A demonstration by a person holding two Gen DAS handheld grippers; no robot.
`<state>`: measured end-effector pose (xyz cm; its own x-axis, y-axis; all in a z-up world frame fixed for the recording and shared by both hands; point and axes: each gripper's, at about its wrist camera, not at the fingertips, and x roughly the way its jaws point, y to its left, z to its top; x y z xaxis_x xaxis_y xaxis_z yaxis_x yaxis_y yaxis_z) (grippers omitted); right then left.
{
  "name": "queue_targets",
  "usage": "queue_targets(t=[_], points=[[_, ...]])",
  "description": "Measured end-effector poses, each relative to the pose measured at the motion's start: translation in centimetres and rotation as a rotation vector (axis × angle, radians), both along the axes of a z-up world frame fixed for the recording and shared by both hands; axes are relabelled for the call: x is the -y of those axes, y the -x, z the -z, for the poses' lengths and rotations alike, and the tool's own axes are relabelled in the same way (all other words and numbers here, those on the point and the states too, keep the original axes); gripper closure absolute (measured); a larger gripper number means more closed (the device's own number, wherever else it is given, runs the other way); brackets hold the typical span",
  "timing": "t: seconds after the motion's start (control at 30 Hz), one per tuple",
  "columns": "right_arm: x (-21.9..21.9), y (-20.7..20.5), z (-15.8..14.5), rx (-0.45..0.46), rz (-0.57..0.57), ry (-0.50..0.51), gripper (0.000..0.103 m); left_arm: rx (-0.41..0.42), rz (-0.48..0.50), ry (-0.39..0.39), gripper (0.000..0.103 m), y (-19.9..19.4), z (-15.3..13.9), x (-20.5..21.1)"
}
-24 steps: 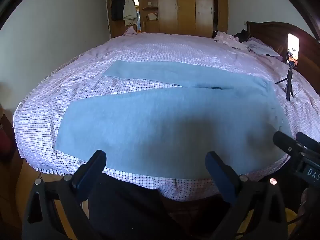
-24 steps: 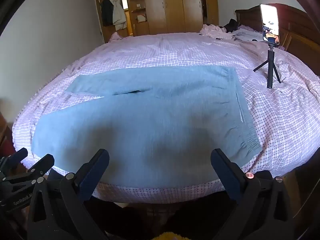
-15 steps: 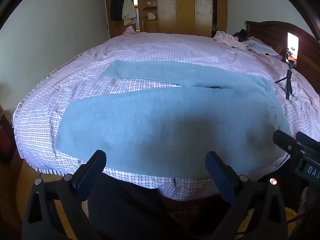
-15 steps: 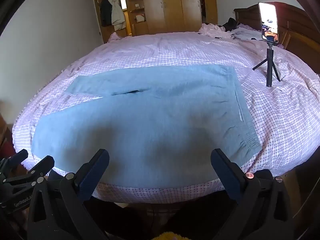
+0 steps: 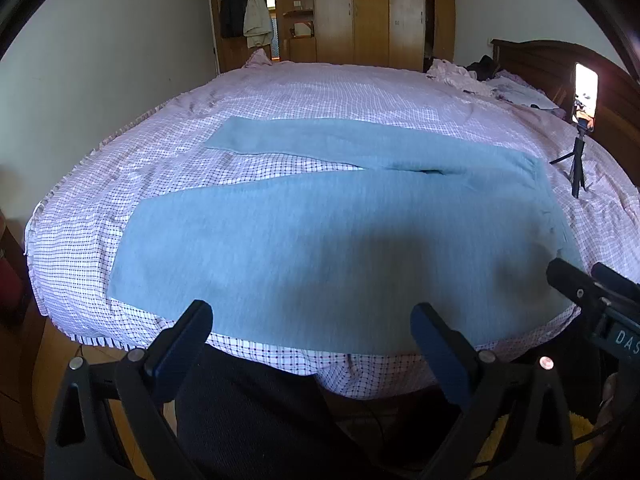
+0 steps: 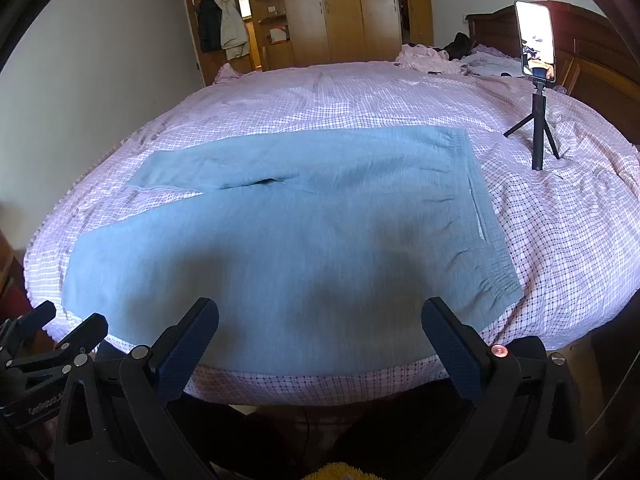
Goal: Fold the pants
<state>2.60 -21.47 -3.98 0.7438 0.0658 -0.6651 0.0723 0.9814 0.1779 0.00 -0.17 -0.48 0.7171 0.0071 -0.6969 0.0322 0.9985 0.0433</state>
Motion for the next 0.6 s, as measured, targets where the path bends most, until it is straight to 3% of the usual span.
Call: queue_targets(t=[0.6], points=[[0.01,-0.06,-0.01,-0.002,0.003,-0.002,0.005,-0.003,0.005,-0.003,0.002,0.09,0.01,0.1]])
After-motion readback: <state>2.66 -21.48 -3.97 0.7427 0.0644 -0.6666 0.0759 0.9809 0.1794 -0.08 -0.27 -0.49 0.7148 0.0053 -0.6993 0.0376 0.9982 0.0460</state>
